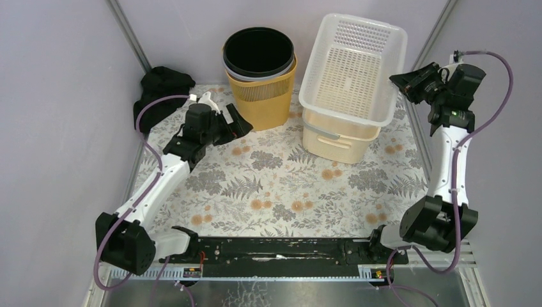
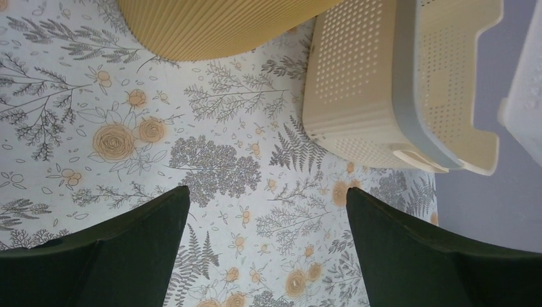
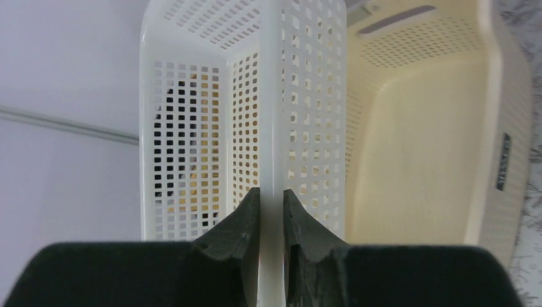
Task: Turn the large container upside down
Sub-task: Pick up the container from the container, then place the container at the center of the board, then move the container to the center of the board.
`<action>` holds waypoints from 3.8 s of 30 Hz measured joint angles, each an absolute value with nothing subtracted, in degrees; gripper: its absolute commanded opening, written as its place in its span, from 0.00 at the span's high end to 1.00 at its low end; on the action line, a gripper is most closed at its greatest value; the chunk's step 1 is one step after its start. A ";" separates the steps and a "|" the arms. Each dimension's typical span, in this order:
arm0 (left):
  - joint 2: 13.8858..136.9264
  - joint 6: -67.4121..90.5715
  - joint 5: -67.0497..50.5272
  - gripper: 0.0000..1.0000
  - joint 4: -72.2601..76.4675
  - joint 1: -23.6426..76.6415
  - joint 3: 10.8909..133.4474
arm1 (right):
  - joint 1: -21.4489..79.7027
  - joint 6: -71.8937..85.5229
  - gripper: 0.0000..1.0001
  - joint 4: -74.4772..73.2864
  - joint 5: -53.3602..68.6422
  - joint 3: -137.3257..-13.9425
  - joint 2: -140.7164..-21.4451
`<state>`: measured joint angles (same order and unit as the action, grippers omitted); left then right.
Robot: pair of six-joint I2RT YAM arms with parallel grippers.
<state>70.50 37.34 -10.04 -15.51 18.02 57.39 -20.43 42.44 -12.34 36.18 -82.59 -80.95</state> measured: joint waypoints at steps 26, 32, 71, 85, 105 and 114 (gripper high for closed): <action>56.27 35.83 -8.78 0.00 -35.90 18.00 80.27 | 8.56 43.72 1.00 -14.09 43.57 -61.30 -55.79; 53.17 35.83 -10.00 0.00 -37.91 18.00 79.05 | 21.78 41.85 1.00 -16.12 36.21 -53.32 -54.81; 45.84 37.71 -14.22 0.00 -37.65 18.00 57.65 | 33.08 46.85 1.00 5.15 5.82 -34.24 -67.61; 45.84 37.82 -14.24 0.00 -36.64 18.00 55.07 | 33.08 46.94 0.15 4.27 3.84 -33.47 -67.24; 44.75 37.82 -14.22 0.00 -36.25 18.00 54.48 | 17.52 39.16 0.12 -5.80 -1.93 -36.77 -66.24; 43.86 37.80 -14.22 0.00 -36.25 18.00 54.39 | 6.07 36.75 0.13 -2.85 4.51 -40.88 -72.99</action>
<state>43.86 37.80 -14.22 -36.25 18.00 54.39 6.07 36.75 -2.85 4.51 -40.88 -72.99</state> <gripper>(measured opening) 0.998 0.876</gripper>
